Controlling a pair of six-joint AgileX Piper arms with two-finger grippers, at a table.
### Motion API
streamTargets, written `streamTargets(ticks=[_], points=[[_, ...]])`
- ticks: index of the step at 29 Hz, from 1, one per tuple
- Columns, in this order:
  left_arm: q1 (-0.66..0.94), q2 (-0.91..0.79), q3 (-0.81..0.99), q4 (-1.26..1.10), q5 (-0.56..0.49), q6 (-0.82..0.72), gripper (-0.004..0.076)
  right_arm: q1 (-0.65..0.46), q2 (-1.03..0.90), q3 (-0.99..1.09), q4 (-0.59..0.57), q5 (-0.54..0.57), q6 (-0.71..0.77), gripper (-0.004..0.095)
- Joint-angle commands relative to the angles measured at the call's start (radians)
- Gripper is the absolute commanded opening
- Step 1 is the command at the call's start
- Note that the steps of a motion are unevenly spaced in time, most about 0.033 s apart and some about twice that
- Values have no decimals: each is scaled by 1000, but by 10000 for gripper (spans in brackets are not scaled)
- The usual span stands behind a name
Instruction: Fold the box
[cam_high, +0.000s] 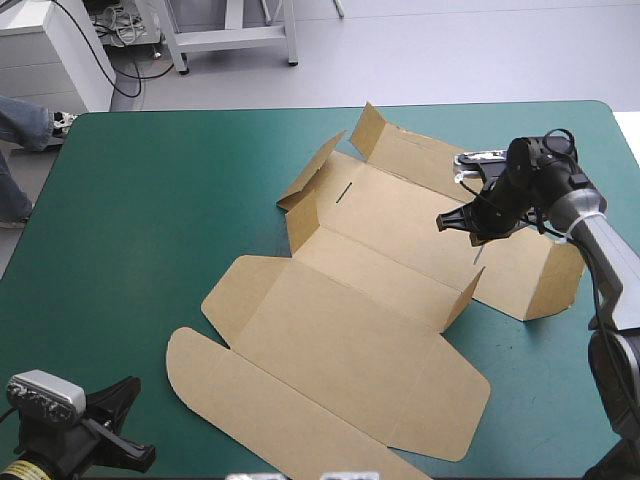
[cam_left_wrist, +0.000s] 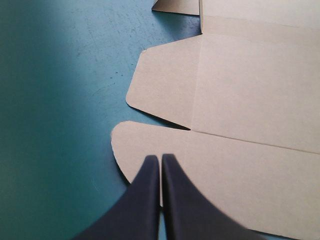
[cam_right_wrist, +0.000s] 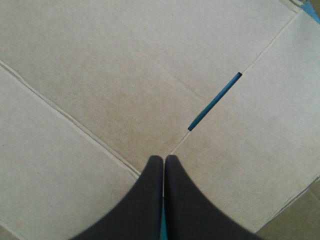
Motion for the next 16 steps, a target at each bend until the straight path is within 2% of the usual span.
streamTargets(ticks=[1,16], points=[[-3,15,-22,-15,-72,-7,-8,-1,-42,-26,4,-8,-3,-2],[-3,15,-22,-15,-72,-7,-8,-1,-42,-26,11,-8,-3,-2]])
